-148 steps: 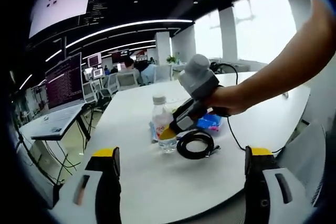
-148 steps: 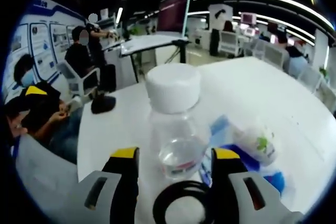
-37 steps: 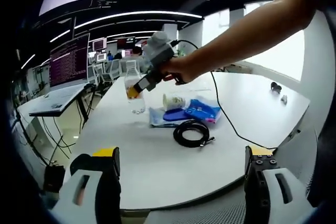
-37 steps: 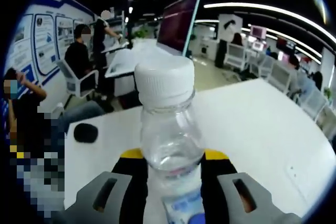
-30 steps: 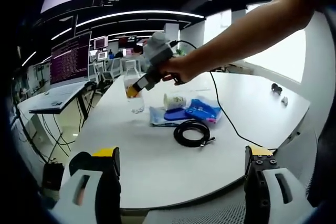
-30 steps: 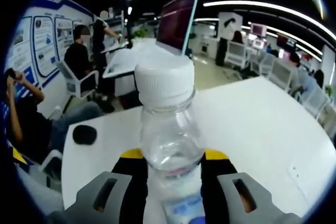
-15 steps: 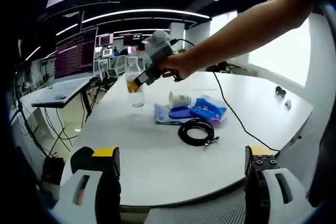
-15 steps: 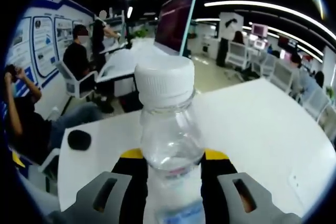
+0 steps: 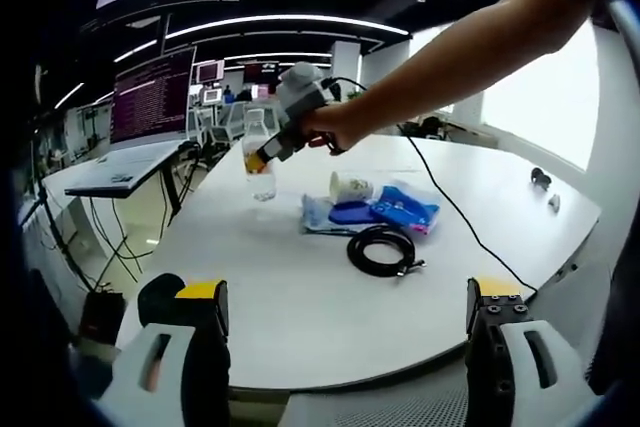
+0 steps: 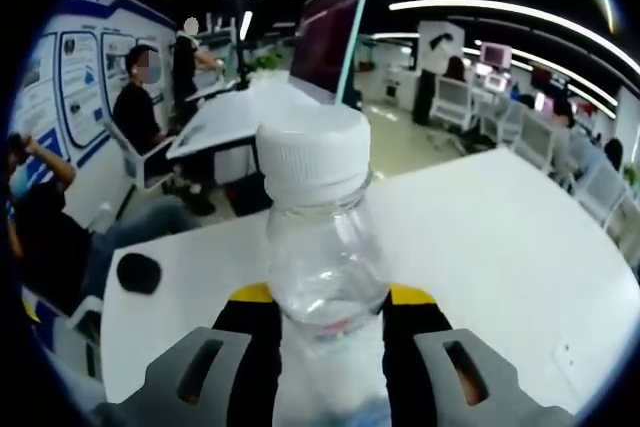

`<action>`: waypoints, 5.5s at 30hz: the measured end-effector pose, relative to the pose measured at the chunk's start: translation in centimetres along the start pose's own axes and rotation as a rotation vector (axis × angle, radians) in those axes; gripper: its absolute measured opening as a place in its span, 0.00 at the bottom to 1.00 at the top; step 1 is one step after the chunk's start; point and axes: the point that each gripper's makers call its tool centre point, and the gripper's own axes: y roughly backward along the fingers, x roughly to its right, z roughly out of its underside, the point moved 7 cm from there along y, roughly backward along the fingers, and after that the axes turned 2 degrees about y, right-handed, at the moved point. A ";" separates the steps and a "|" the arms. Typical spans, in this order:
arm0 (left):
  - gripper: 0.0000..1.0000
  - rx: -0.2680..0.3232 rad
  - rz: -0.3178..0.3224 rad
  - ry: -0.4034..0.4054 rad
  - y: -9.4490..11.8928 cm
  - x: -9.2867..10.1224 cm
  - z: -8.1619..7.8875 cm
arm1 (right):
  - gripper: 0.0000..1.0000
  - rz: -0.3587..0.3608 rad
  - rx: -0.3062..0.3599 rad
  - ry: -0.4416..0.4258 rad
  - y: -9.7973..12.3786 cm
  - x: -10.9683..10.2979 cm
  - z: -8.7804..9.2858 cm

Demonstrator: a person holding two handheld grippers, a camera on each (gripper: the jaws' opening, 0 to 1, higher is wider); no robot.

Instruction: Arrange the tabletop items into an orderly group along one side of the table until the central work area is clear of visible clutter.

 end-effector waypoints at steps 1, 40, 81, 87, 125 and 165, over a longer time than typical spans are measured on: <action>1.00 0.000 -0.002 0.002 0.0 0.0 0.0 | 0.35 -0.001 -0.001 0.000 -0.3 0.2 0.0; 1.00 -0.057 -0.017 0.021 -0.6 -0.3 0.2 | 0.36 -0.049 0.043 -0.018 -3.7 2.0 1.6; 0.99 -0.034 -0.042 0.010 -0.3 -0.3 -0.1 | 0.44 -0.081 0.061 -0.010 -1.0 2.2 1.0; 0.99 -0.033 -0.040 0.013 -0.4 -0.2 -0.1 | 0.43 -0.069 0.055 -0.009 -0.3 2.7 1.4; 0.99 -0.029 0.002 -0.033 -0.4 0.8 -0.3 | 0.47 0.051 0.063 -0.112 9.8 5.9 7.2; 0.98 -0.034 0.032 -0.072 -0.4 1.1 -0.1 | 0.87 0.018 -0.017 0.062 16.0 4.3 11.8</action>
